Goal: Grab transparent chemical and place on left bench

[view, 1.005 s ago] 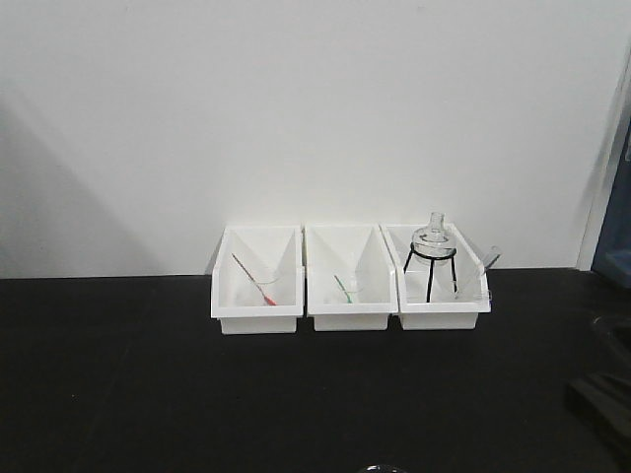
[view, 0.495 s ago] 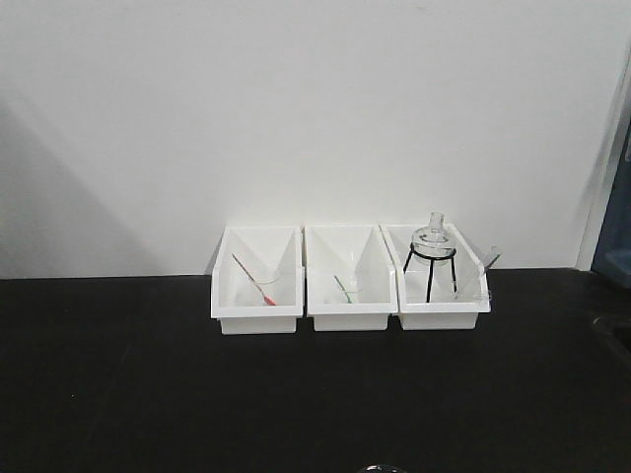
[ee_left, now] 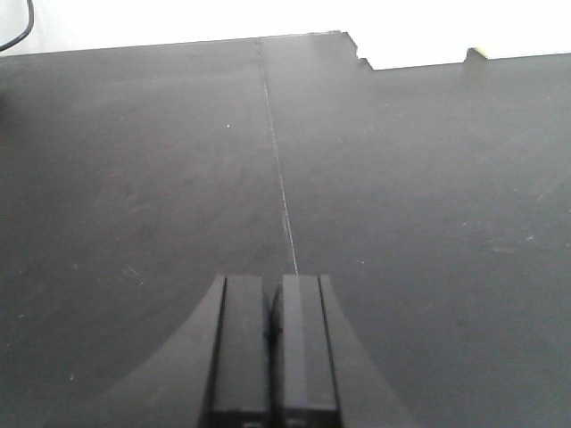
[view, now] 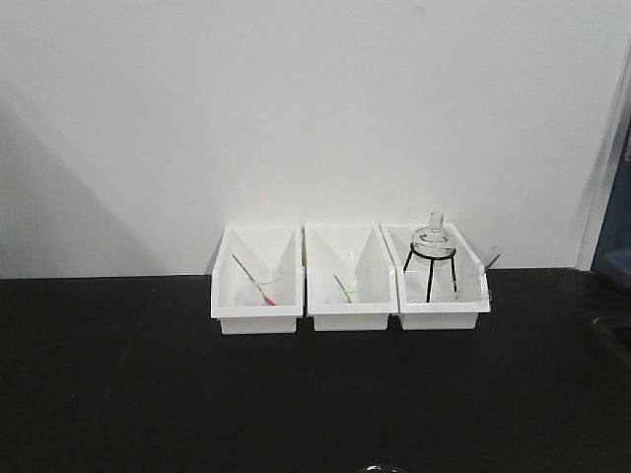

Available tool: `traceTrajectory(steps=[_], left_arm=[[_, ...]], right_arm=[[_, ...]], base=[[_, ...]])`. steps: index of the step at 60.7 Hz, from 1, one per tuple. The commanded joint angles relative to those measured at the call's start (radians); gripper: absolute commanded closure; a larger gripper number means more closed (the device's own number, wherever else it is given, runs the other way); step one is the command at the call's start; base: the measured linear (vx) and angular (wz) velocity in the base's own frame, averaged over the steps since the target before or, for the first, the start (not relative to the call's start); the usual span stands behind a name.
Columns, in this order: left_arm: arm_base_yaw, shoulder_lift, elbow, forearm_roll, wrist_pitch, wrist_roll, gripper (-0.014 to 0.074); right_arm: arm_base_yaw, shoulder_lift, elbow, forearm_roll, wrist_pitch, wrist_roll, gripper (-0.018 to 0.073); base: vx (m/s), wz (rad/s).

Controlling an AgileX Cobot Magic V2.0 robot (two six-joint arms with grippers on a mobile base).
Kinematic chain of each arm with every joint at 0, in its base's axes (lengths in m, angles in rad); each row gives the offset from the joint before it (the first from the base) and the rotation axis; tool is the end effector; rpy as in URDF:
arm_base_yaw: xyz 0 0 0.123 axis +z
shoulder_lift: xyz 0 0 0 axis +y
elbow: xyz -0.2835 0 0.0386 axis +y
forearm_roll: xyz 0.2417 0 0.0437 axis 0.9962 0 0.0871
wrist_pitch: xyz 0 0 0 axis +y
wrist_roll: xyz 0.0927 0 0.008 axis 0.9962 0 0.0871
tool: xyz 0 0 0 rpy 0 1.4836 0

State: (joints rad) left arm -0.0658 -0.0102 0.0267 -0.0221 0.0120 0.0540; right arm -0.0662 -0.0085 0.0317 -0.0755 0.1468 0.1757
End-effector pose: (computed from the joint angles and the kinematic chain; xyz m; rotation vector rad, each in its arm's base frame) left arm 0.0513 -0.0034 0.2038 0.0741 1.5103 -0.0274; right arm 0.0514 -0.0044 0.1895 0.1464 1.6467 0.0174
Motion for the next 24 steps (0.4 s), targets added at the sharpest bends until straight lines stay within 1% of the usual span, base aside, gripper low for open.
traceTrajectory(steps=[1,24], left_arm=[[-0.002,-0.019,0.016,-0.001,-0.078,-0.008,0.06],[-0.002,-0.019,0.016,-0.001,-0.078,-0.008,0.06]], right_arm=[[-0.005,-0.014,0.006,-0.007,-0.08,-0.004,0.0567],[-0.005,-0.014,0.006,-0.007,-0.08,-0.004,0.0567]], base=[[0.0,0.0],[0.0,0.0]])
